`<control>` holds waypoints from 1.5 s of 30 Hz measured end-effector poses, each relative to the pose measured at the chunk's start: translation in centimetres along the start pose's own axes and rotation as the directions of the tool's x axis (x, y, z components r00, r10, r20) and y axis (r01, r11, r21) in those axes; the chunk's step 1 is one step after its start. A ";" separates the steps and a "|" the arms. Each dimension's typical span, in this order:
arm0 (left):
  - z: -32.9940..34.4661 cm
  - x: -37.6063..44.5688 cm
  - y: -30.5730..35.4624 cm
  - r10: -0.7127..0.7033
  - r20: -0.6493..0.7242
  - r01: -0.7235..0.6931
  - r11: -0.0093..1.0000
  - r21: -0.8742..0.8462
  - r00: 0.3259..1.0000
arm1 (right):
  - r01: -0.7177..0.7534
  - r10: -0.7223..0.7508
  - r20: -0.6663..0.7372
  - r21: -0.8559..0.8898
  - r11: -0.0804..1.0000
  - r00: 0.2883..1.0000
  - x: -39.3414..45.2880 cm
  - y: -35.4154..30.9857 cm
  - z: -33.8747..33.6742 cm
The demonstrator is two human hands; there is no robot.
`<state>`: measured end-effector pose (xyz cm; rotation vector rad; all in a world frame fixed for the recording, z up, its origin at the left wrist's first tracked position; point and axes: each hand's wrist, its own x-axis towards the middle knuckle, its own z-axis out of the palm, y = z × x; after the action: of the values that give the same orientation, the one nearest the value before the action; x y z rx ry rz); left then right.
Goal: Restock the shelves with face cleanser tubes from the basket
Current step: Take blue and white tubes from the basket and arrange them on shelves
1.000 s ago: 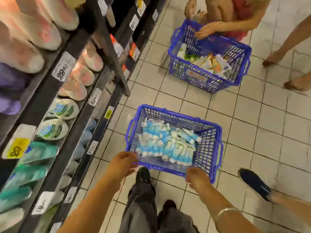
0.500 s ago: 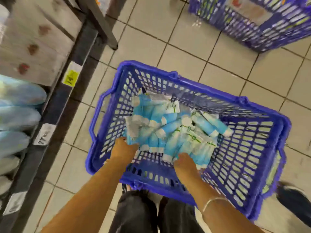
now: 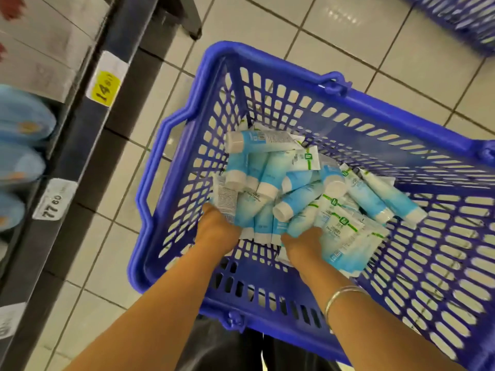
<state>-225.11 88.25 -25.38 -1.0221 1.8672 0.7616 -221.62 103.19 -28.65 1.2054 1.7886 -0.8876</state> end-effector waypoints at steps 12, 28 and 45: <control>-10.2 -16.0 0.0 0.066 0.268 0.117 0.780 -0.614 0.961 | 0.099 -0.110 0.057 0.171 0.980 0.992 -15.9 -2.5 -8.6; -29.8 -49.6 1.6 0.373 -0.178 -0.223 0.080 -0.971 0.910 | 0.578 -0.710 0.293 0.423 0.697 0.641 -51.8 -16.1 -21.9; -29.3 -74.2 -14.6 0.126 -0.606 -0.345 -0.723 -0.598 0.785 | 0.656 -0.657 0.753 0.482 0.581 0.028 -74.8 -8.8 -21.5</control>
<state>-201.35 83.77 52.06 -1.2297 0.6838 3.5786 -216.86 89.65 48.32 -0.4028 1.2515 -1.6526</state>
